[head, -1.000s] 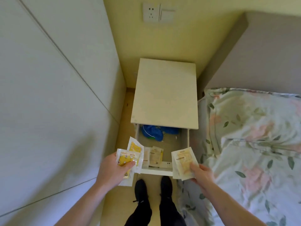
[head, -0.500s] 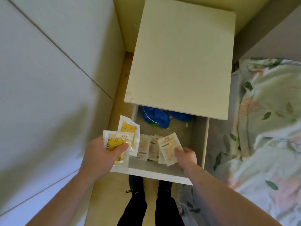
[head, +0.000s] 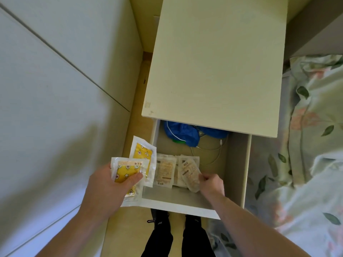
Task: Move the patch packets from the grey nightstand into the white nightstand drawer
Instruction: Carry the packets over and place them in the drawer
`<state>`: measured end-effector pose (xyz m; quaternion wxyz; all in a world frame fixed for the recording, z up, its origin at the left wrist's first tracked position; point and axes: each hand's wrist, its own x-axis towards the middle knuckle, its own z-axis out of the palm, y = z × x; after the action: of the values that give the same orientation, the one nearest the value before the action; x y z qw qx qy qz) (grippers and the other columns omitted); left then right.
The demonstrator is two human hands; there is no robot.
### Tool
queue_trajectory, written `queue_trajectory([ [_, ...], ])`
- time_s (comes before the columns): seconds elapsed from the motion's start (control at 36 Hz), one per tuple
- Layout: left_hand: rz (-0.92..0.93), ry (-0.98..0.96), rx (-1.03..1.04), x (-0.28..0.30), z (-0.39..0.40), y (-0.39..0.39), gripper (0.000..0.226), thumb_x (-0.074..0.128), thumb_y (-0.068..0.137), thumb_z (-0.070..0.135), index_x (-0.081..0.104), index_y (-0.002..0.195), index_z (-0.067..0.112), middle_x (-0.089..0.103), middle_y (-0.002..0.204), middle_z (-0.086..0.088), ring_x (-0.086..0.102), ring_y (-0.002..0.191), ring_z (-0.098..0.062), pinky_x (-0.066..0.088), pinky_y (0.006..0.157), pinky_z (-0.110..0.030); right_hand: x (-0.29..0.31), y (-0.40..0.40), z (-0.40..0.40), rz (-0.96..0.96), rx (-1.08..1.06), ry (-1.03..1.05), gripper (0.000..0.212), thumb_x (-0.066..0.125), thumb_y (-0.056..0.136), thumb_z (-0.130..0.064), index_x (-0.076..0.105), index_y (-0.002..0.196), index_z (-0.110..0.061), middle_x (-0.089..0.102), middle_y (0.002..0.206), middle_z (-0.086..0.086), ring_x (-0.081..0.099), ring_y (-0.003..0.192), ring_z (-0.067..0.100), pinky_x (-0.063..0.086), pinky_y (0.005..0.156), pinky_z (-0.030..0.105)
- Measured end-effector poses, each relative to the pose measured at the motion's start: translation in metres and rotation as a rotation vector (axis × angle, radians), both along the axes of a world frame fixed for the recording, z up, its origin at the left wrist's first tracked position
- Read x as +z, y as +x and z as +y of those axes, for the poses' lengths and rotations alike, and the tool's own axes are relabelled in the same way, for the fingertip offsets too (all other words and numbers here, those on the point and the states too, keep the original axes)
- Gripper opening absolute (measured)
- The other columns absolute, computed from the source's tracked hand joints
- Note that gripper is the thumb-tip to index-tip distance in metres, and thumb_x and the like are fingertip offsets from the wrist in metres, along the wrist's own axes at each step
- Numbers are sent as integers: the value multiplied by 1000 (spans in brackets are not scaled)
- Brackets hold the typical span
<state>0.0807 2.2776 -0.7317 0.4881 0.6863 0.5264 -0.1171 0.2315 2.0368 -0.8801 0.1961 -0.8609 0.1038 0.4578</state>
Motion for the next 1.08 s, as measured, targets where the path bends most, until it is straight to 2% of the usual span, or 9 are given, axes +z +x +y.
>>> queue_trajectory([
  [0.14, 6, 6, -20, 3, -1, 10, 24, 82, 74, 42, 69, 94, 34, 73, 88, 17, 71, 76, -4, 51, 59, -18, 6, 2, -8, -26, 36, -21, 29, 52, 103, -22, 76, 118, -18, 67, 91, 1, 64, 83, 19, 51, 67, 25],
  [0.33, -8, -11, -28, 3, 1, 20, 29, 81, 76, 42, 74, 102, 30, 74, 90, 17, 72, 79, -5, 52, 59, -17, 4, 7, -9, 4, -175, 58, 22, 59, 102, -23, 71, 118, -16, 68, 100, 1, 64, 94, 21, 54, 81, 29],
  [0.42, -12, -14, -36, 3, -2, 21, 29, 81, 76, 42, 73, 102, 32, 73, 90, 20, 71, 79, -3, 51, 59, -16, 0, 4, -4, 33, -103, 37, 26, 59, 102, -25, 70, 124, -17, 71, 110, 3, 65, 97, 20, 57, 83, 30],
  [0.5, -15, -23, -37, 2, -6, 19, 27, 81, 76, 41, 71, 100, 34, 72, 89, 21, 71, 77, 0, 50, 58, -15, -5, -1, 3, 70, -15, 16, 29, 58, 102, -21, 68, 129, -21, 71, 118, 4, 63, 91, 16, 52, 64, 20],
  [0.64, -11, -39, -54, 2, -12, 15, 26, 82, 75, 41, 68, 97, 39, 71, 90, 23, 70, 78, 1, 49, 57, -12, -9, -13, 10, 41, 241, -128, 23, 66, 93, -33, 70, 115, -28, 66, 95, -6, 65, 86, 17, 58, 73, 31],
  [0.72, -6, -44, -61, 3, -16, 14, 25, 81, 75, 42, 68, 95, 38, 72, 92, 21, 71, 79, -2, 50, 59, -15, -8, -15, 6, -48, 323, -191, 32, 68, 88, -39, 67, 118, -28, 66, 102, -3, 63, 88, 19, 53, 70, 29],
  [0.86, 3, -41, -46, 3, -19, 13, 41, 79, 68, 51, 70, 103, 33, 73, 91, 19, 71, 78, -2, 50, 58, -13, -15, -1, -1, -74, 267, -138, 67, 74, 87, -32, 43, 145, -17, 52, 135, 7, 53, 125, 29, 49, 101, 43],
  [0.92, -5, -45, -45, 1, -20, 12, 48, 74, 60, 57, 71, 102, 34, 73, 90, 20, 71, 76, 2, 49, 56, -11, -20, 6, -2, -75, 276, -104, 75, 74, 88, -32, 36, 151, -19, 51, 139, 7, 50, 129, 29, 47, 106, 45],
  [1.08, -6, -53, -36, -5, -21, 7, 55, 73, 58, 59, 74, 105, 30, 76, 93, 17, 73, 80, -1, 54, 62, -16, -24, 9, -1, -94, 298, -53, 20, 67, 93, -24, 72, 113, -25, 73, 101, -1, 67, 87, 18, 58, 75, 34],
])
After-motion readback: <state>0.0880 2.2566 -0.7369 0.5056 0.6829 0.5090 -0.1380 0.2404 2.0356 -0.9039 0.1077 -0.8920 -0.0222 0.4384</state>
